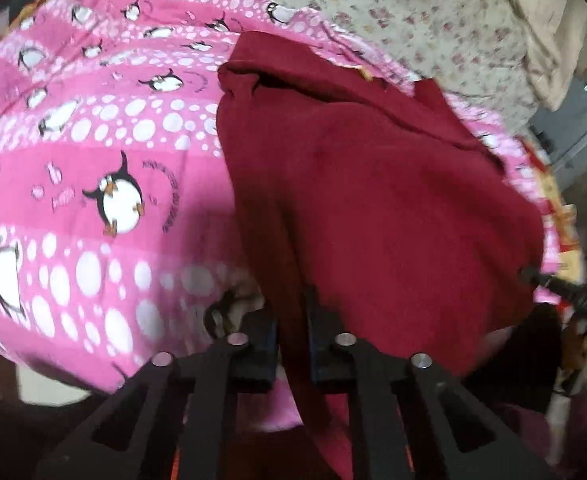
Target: Fold small clothes
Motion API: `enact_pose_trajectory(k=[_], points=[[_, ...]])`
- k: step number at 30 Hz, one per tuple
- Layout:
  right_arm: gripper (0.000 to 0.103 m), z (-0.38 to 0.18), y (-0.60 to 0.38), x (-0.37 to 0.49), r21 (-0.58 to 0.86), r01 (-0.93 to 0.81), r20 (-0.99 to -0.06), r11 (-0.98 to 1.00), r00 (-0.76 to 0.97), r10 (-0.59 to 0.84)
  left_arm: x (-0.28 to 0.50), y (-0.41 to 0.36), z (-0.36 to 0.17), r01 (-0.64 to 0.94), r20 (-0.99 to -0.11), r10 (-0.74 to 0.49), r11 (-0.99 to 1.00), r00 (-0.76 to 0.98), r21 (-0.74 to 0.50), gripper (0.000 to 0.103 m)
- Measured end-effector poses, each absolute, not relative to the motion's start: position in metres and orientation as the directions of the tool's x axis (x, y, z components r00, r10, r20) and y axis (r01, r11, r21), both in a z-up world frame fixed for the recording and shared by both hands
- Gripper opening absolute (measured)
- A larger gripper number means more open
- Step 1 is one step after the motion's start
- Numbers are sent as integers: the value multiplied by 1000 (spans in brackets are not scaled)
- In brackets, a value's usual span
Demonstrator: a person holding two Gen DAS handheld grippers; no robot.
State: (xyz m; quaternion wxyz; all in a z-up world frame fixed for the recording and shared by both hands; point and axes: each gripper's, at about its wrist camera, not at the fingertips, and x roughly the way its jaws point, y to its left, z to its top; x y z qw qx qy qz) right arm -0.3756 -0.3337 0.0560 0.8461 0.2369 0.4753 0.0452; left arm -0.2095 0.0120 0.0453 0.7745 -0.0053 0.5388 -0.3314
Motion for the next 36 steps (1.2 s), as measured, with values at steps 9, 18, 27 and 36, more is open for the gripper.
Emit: enact_pose_trajectory(k=[9,18,27,36], points=[[9,29,-281,-417,403,37,-884,914,273,379,-226,39,47,518,-861,-463,800,213,-302,0],[35,50,-289,-413,440,35,-866,897,281,414,-228,41,68,489,-838,-472,818,273,-302,7],[54,110,-325,-378,314,118,-802,942,565,196,-198,-17,96,554,-804,-517,778,295,-297,14],[54,36,-315,-297,223,205,-885,953,453,109,-162,-120,80,630,-822,-491,744,289,-223,14]])
